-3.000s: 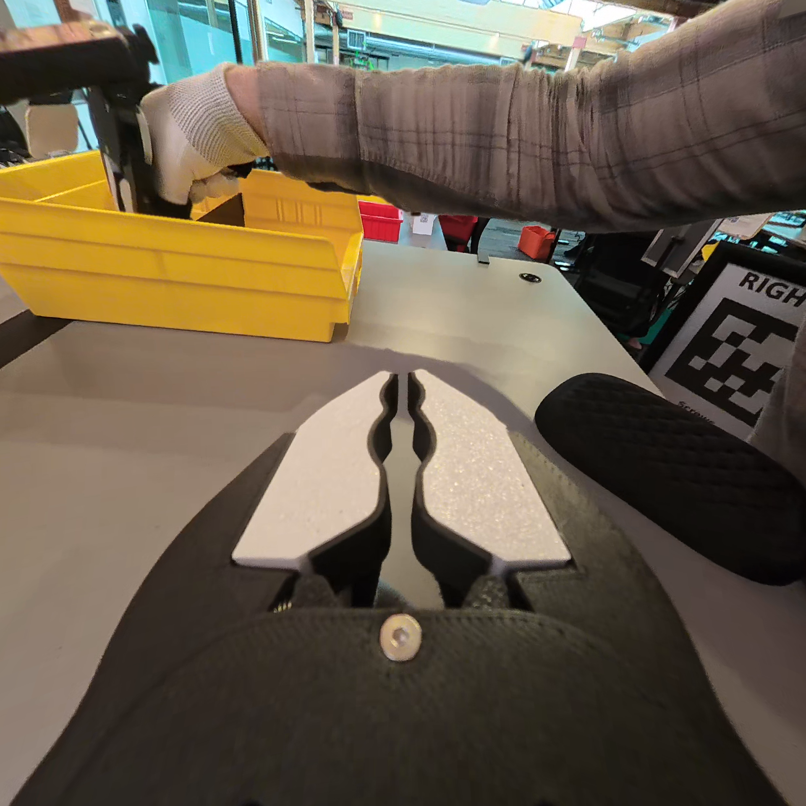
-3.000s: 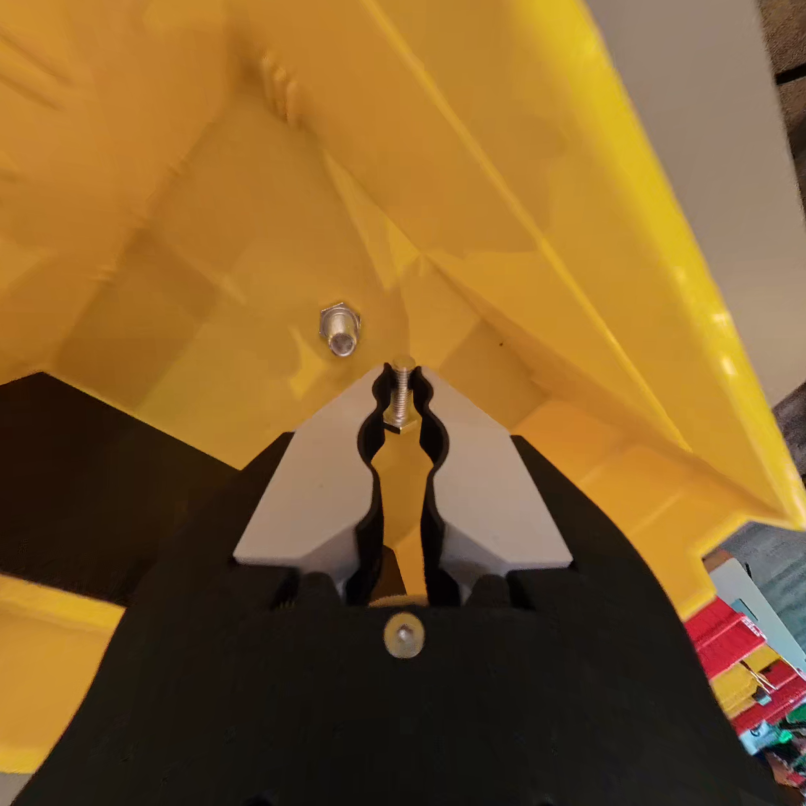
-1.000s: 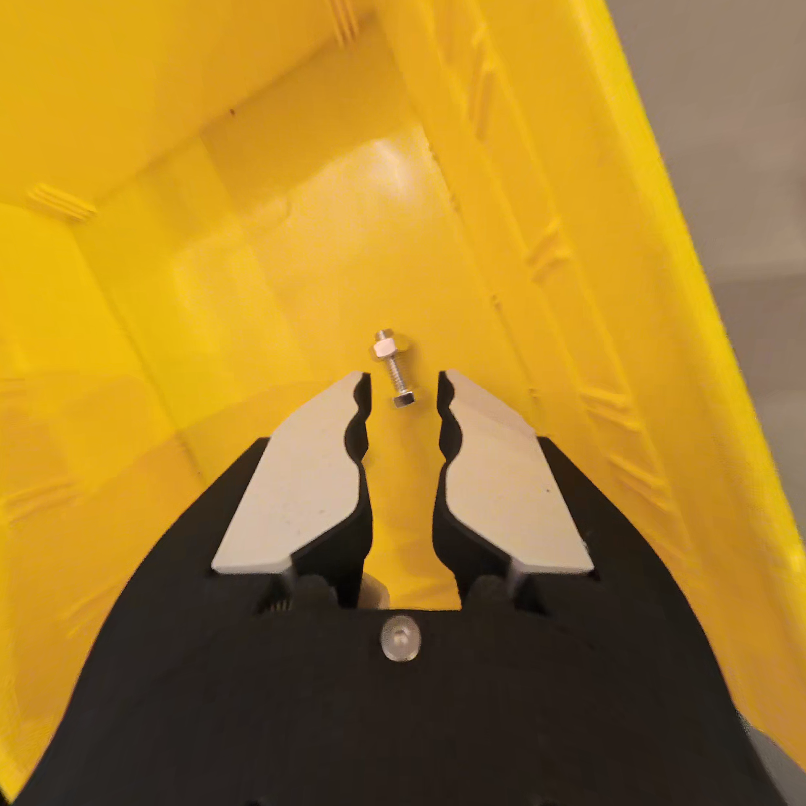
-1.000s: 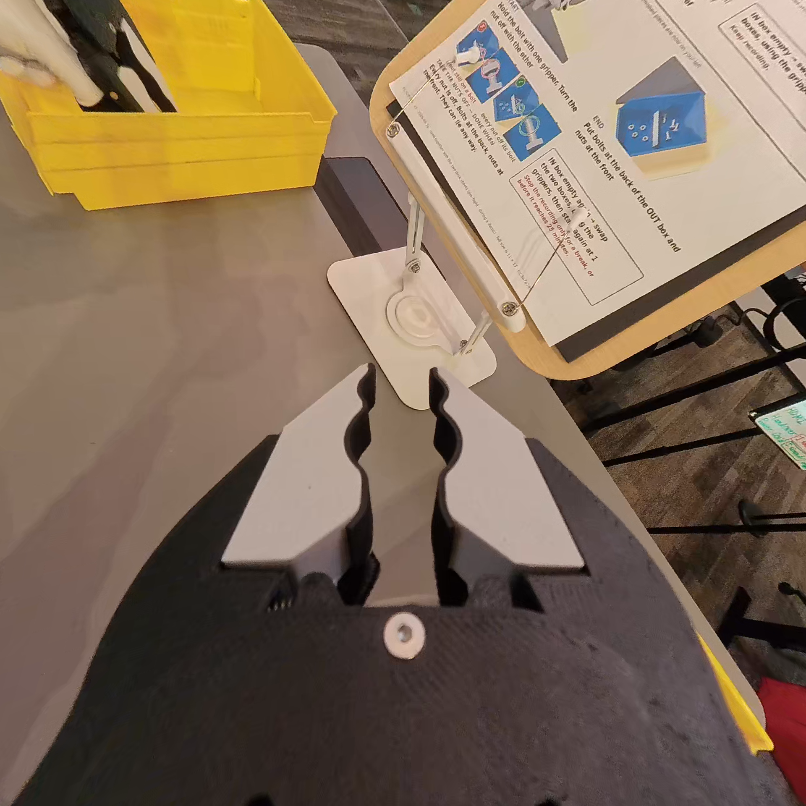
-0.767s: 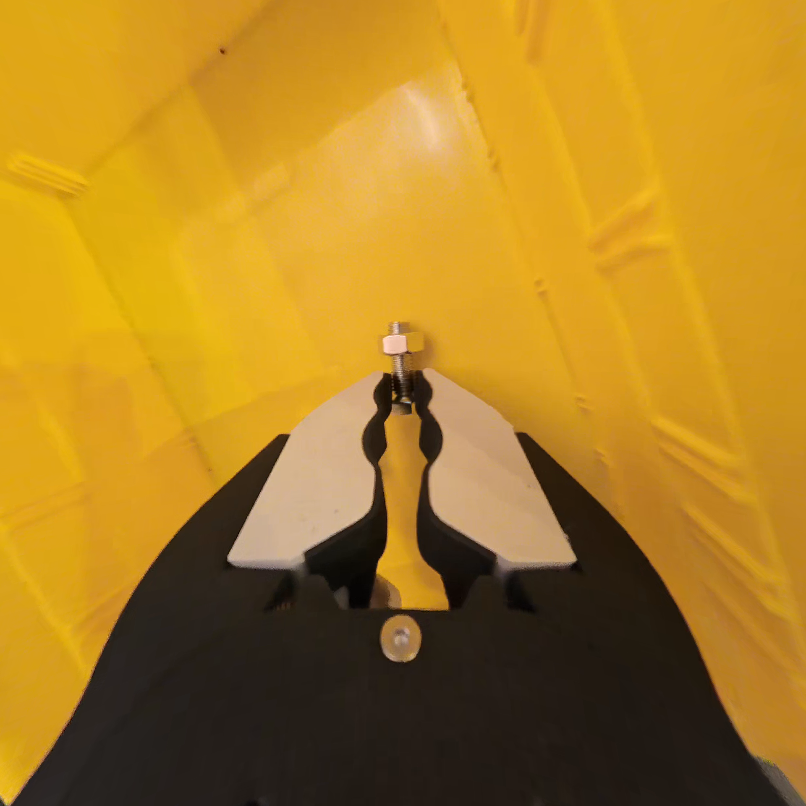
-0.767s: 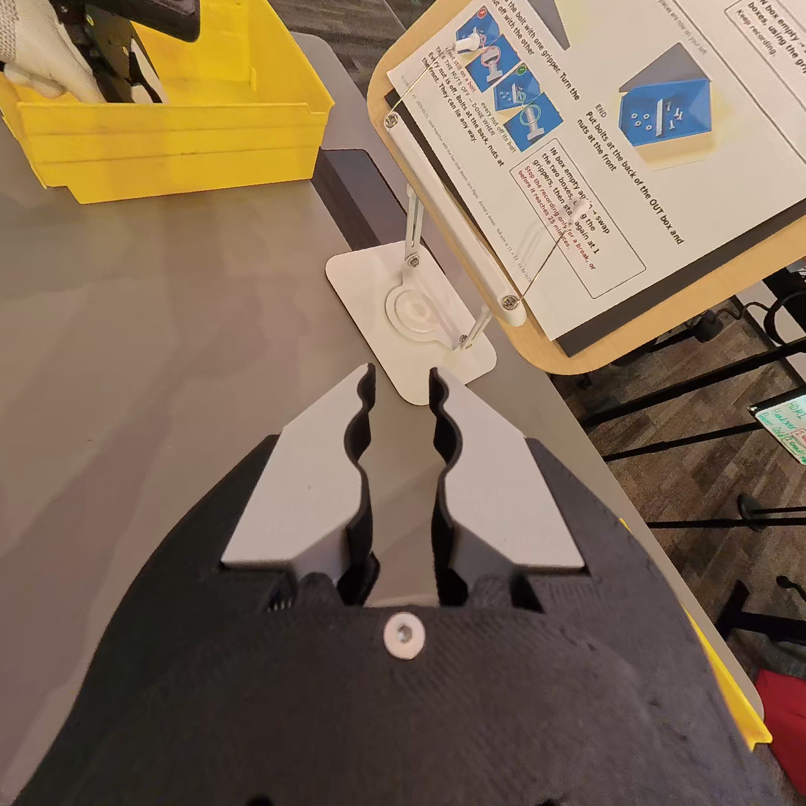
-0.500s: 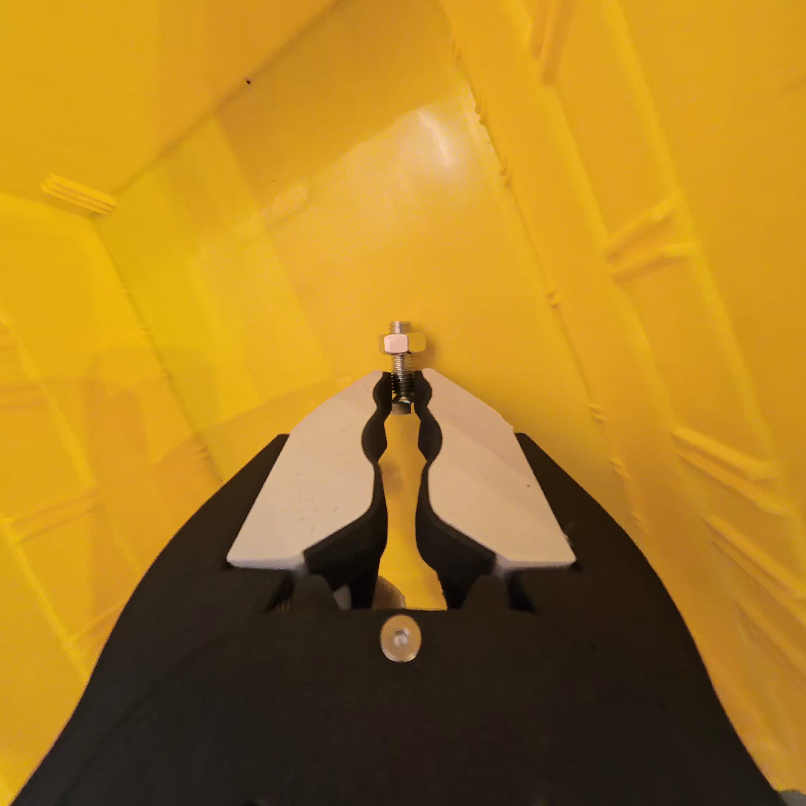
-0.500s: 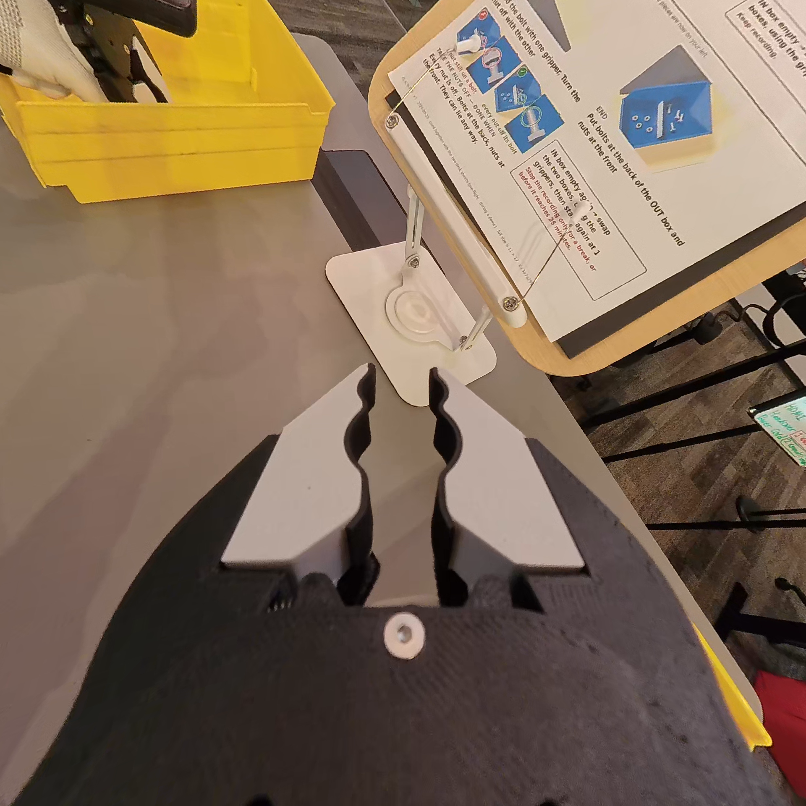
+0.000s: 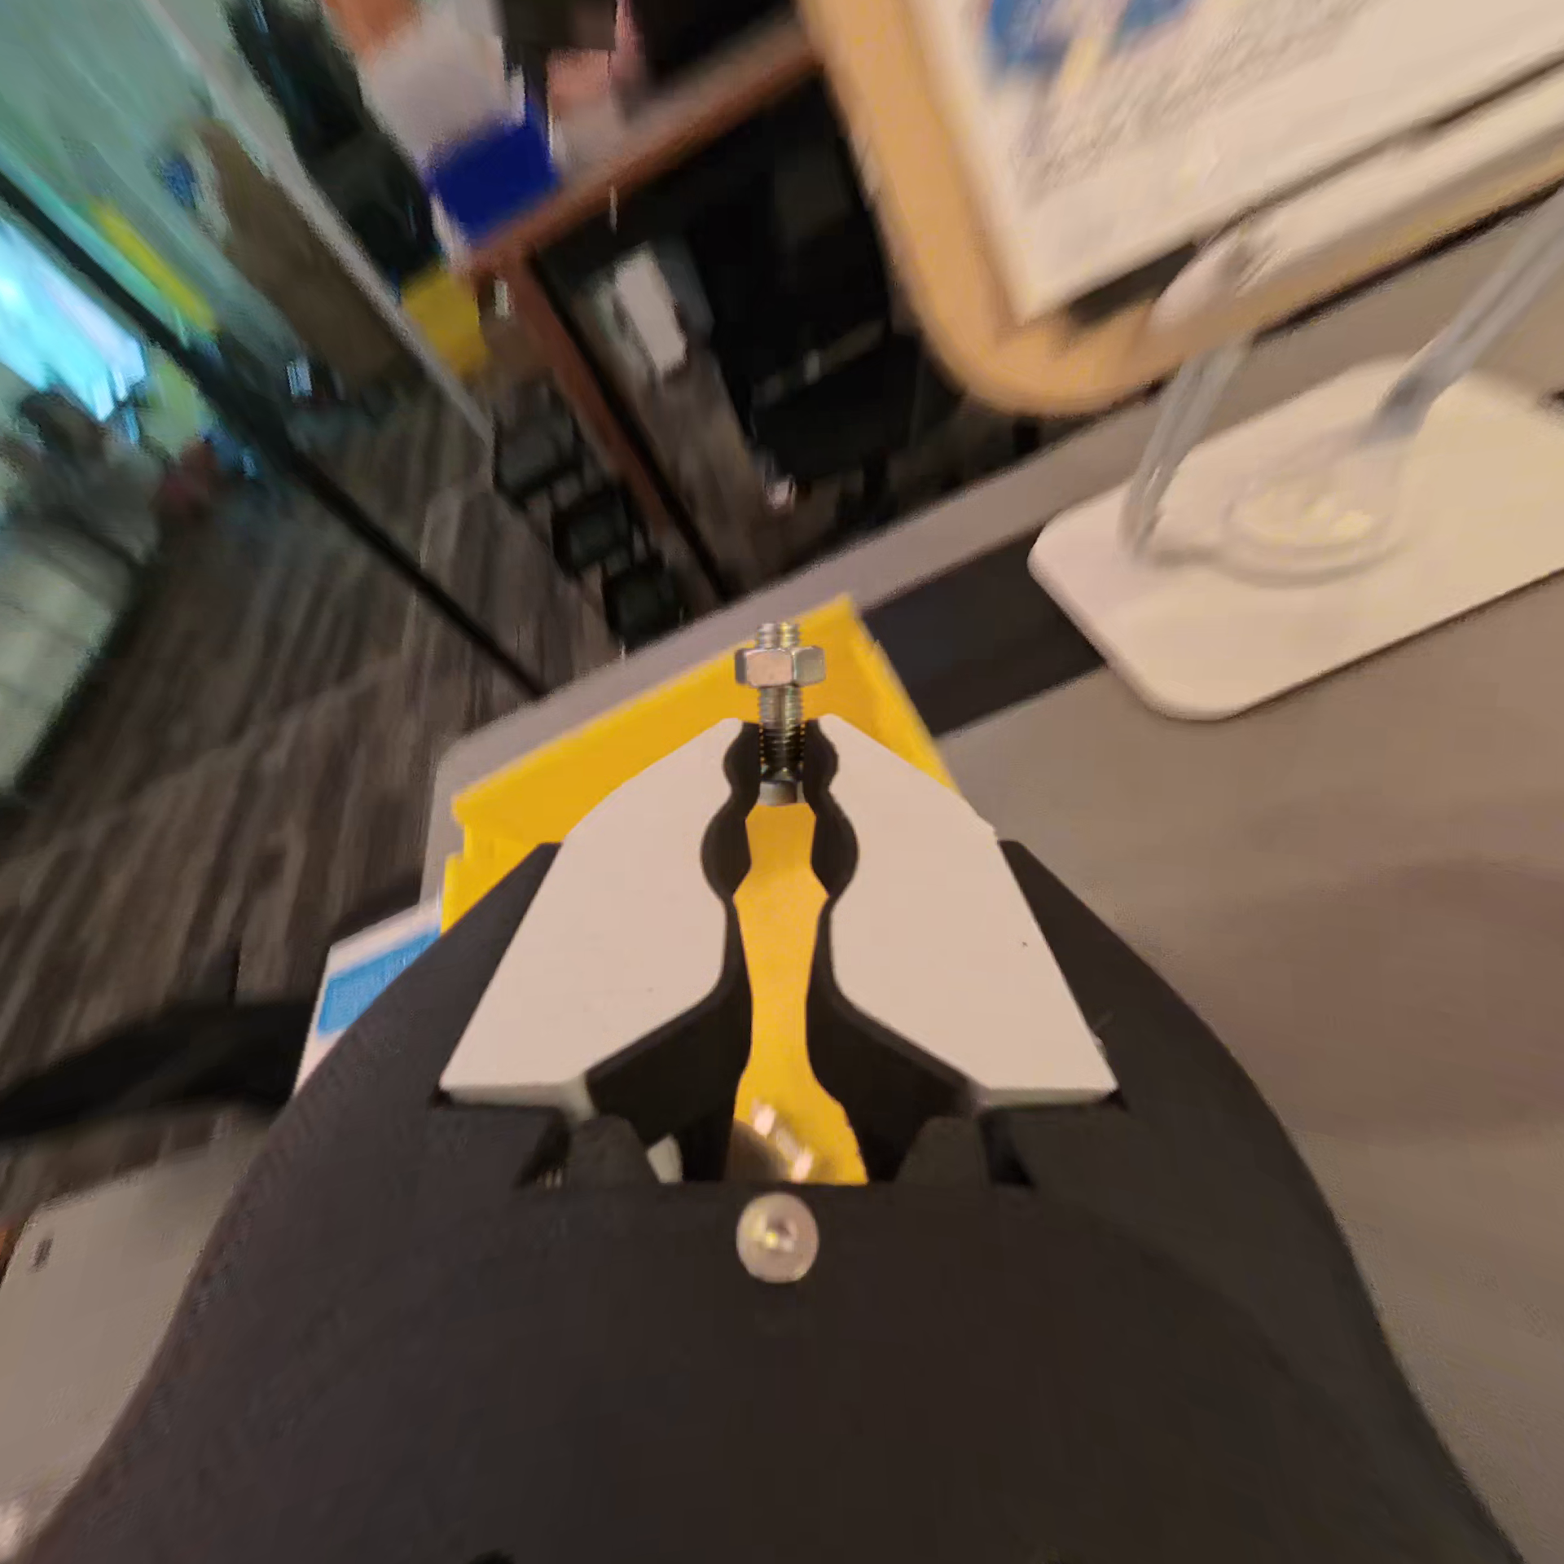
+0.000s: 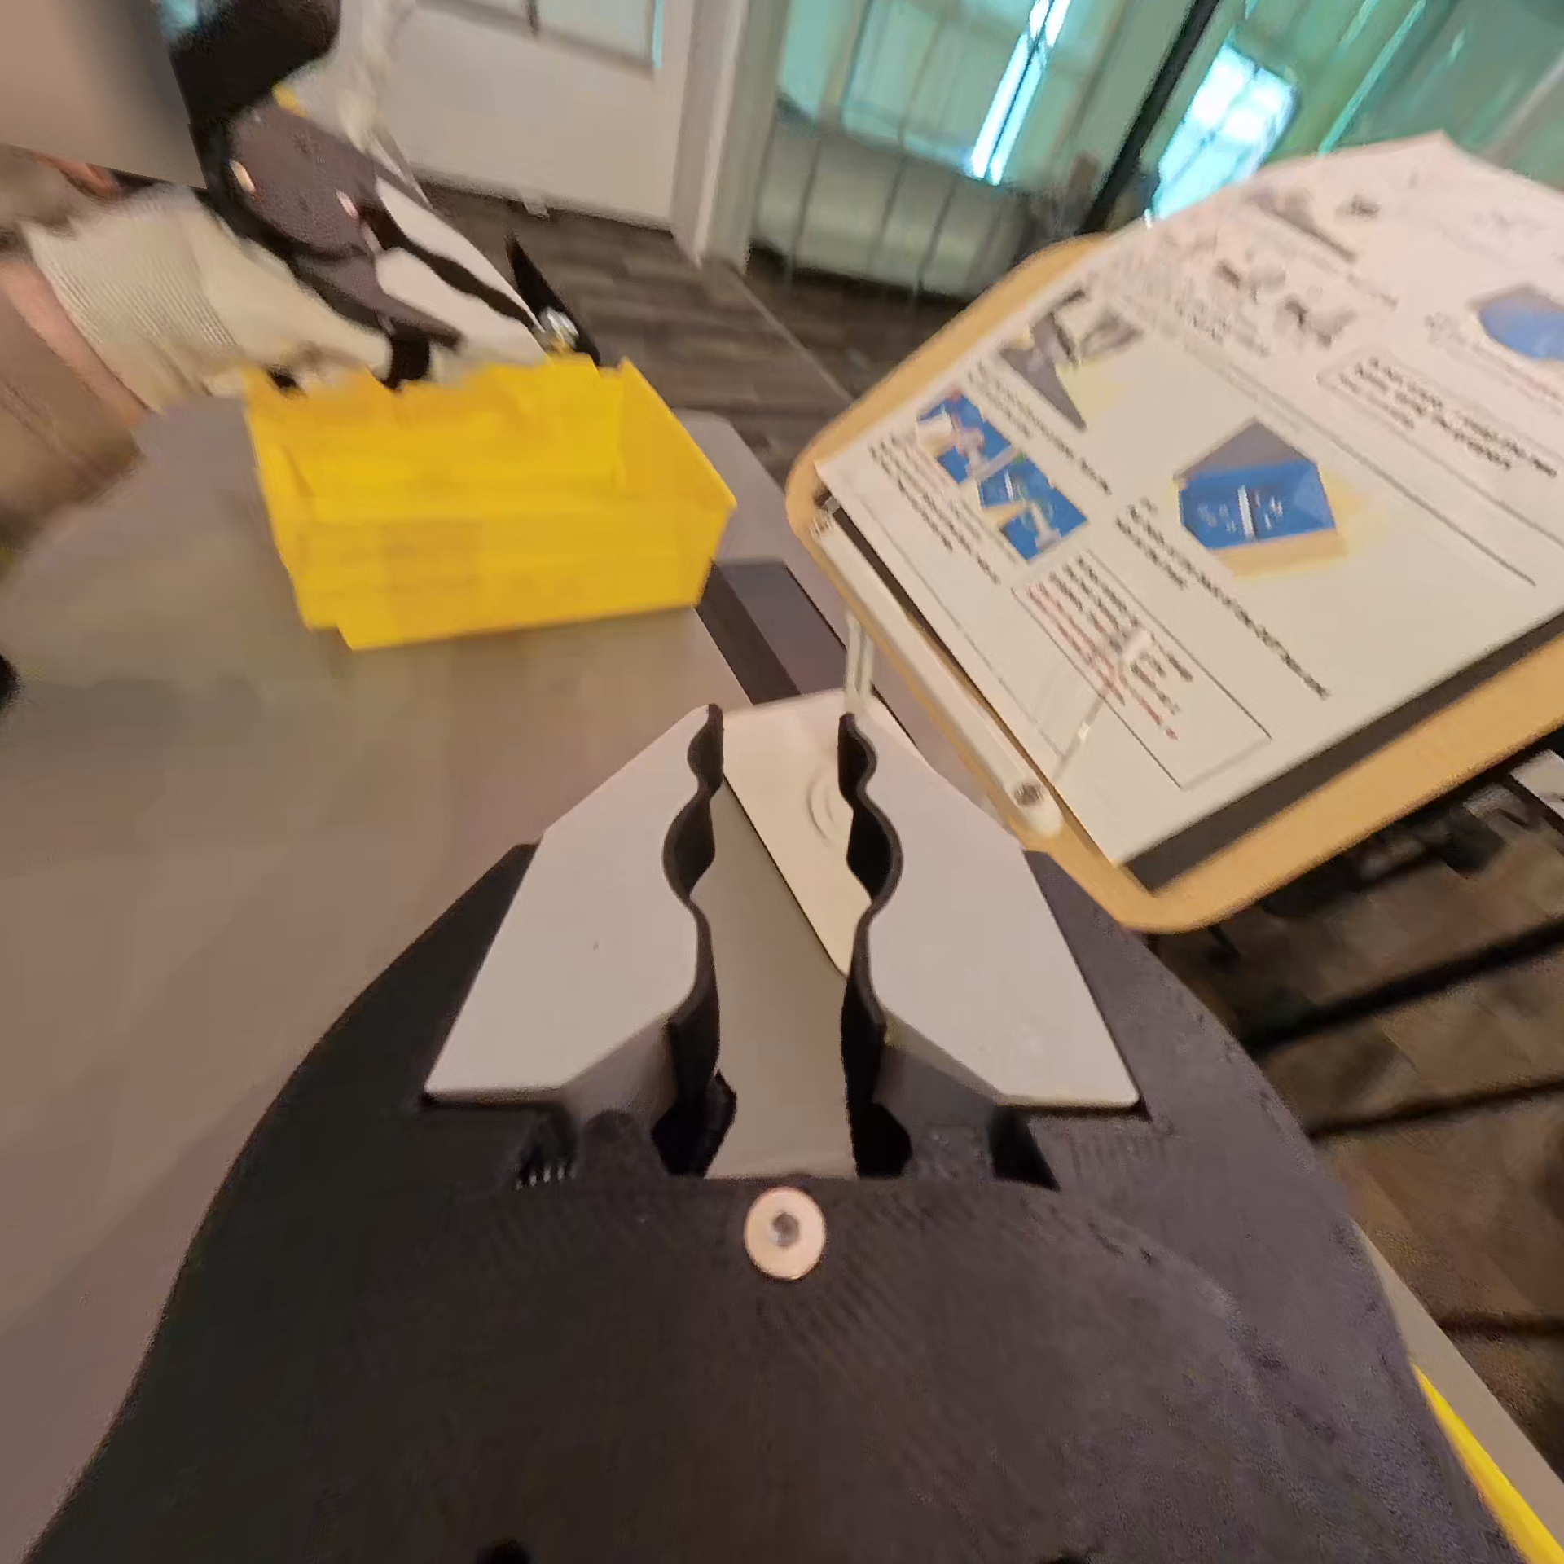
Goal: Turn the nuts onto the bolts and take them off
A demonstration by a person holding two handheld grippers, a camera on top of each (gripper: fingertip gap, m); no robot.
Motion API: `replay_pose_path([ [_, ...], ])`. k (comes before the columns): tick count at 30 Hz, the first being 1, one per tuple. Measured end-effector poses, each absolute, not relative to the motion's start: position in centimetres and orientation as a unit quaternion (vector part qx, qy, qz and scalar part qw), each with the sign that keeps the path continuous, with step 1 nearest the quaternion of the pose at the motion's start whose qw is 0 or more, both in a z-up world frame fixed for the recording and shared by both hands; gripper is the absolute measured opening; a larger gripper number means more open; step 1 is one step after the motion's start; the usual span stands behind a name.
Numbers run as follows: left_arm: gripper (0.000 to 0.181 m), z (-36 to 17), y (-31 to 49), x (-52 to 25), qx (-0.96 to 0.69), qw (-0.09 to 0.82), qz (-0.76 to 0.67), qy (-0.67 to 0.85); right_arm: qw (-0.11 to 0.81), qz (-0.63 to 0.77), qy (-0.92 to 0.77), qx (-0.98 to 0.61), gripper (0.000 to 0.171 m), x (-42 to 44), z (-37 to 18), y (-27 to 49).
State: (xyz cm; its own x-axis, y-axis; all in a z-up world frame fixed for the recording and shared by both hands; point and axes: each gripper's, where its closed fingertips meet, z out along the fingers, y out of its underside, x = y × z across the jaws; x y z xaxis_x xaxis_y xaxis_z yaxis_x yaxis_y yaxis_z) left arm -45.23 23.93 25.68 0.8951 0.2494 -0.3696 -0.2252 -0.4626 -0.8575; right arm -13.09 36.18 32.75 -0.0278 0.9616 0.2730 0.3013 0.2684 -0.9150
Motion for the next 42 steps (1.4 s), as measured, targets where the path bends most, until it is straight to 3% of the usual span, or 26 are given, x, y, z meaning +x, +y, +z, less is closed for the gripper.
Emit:
replay_pose_path([
  [6, 0.010, 33.2, 27.3, -35.1, -0.701, 0.664, 0.249, 0.077, 0.487, 0.484, -0.574, -0.447, 0.027, -16.9, 35.5, 32.7],
  [8, 0.010, 33.6, 28.5, -31.0, -0.672, 0.688, 0.249, 0.116, 0.491, 0.500, -0.563, -0.439, 0.037, -18.5, 35.3, 31.8],
  [14, 0.010, 32.8, 30.4, -23.7, -0.632, 0.718, 0.243, 0.160, 0.486, 0.556, -0.539, -0.404, 0.038, -21.5, 34.5, 29.1],
  [19, 0.010, 32.1, 30.8, -22.0, -0.620, 0.720, 0.253, 0.182, 0.497, 0.562, -0.516, -0.414, 0.032, -22.3, 34.0, 29.4],
  [21, 0.010, 31.9, 30.9, -21.9, -0.623, 0.721, 0.243, 0.179, 0.493, 0.559, -0.518, -0.419, 0.022, -22.5, 33.7, 29.5],
  [29, 0.010, 32.4, 30.6, -21.6, -0.612, 0.735, 0.235, 0.172, 0.496, 0.558, -0.525, -0.408, 0.016, -22.0, 33.9, 29.4],
  [31, 0.029, 32.4, 30.7, -21.5, -0.621, 0.731, 0.219, 0.178, 0.505, 0.548, -0.522, -0.415, 0.016, -21.8, 34.0, 30.1],
  [37, 0.058, 29.4, 30.8, -19.6, -0.719, 0.656, 0.015, 0.229, 0.457, 0.518, -0.608, -0.392, 0.016, -19.8, 32.5, 29.7],
  [42, 0.050, 28.1, 27.9, -15.4, -0.710, 0.603, -0.213, 0.294, 0.369, 0.521, -0.686, -0.349, 0.016, -17.6, 30.3, 27.1],
])
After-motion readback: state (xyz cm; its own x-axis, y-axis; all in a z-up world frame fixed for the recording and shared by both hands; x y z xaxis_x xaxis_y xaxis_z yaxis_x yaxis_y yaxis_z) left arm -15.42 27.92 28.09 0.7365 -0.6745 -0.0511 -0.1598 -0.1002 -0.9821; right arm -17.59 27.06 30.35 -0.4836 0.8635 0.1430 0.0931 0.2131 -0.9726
